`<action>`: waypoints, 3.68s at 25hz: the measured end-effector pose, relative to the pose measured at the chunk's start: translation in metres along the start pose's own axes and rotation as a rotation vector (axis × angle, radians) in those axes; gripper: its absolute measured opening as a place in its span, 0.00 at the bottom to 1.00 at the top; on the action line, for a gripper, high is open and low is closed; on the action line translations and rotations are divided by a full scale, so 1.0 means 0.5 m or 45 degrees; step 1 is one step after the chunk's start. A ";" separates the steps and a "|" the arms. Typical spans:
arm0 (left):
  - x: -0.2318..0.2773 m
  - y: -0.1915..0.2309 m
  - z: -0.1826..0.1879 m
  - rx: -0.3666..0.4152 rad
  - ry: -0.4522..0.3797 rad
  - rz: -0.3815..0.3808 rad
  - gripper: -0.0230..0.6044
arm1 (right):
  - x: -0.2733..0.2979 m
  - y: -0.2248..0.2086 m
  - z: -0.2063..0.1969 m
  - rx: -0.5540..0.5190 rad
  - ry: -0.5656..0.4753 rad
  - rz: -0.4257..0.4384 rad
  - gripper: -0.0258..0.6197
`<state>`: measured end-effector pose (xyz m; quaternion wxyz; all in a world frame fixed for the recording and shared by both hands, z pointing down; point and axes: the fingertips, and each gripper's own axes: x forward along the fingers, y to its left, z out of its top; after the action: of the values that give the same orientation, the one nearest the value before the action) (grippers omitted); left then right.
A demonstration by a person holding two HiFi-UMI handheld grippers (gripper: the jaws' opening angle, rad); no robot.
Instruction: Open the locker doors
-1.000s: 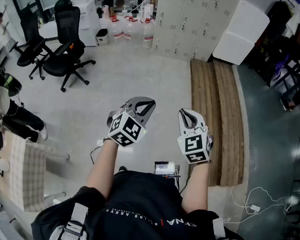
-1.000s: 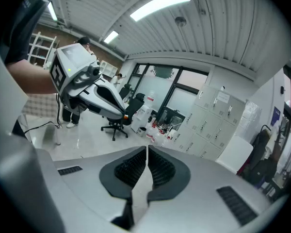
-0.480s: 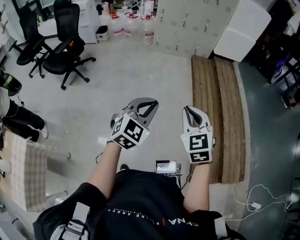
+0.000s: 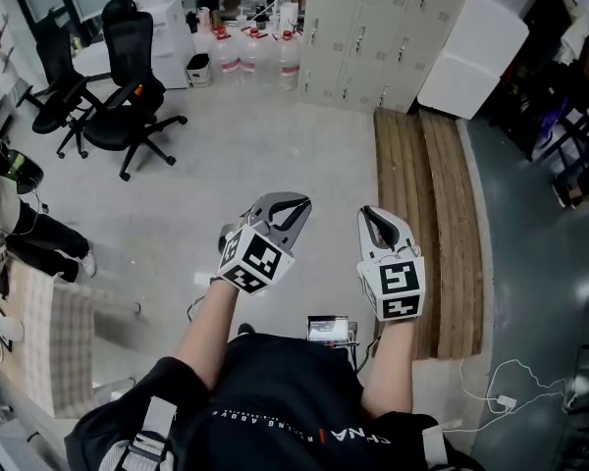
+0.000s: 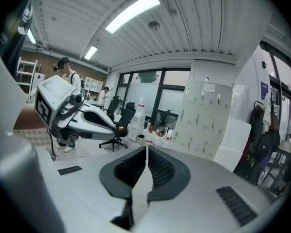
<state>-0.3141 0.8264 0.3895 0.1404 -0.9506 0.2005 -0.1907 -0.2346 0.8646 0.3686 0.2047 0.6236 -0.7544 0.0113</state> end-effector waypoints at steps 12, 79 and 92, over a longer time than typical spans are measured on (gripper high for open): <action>0.049 -0.055 0.024 -0.032 0.011 0.043 0.07 | -0.033 -0.048 -0.052 0.019 0.000 0.032 0.10; 1.229 1.053 -0.067 -0.177 0.093 0.050 0.07 | 1.335 -0.966 0.081 0.060 0.064 0.134 0.10; 1.407 1.390 -0.060 -0.728 -0.419 -0.129 0.07 | 1.644 -1.074 0.106 0.051 0.113 0.068 0.10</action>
<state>0.0412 -0.0967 0.3929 -0.1111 -0.9784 0.1731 0.0228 0.1435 -0.0388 0.4574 0.2252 0.6059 -0.7607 0.0595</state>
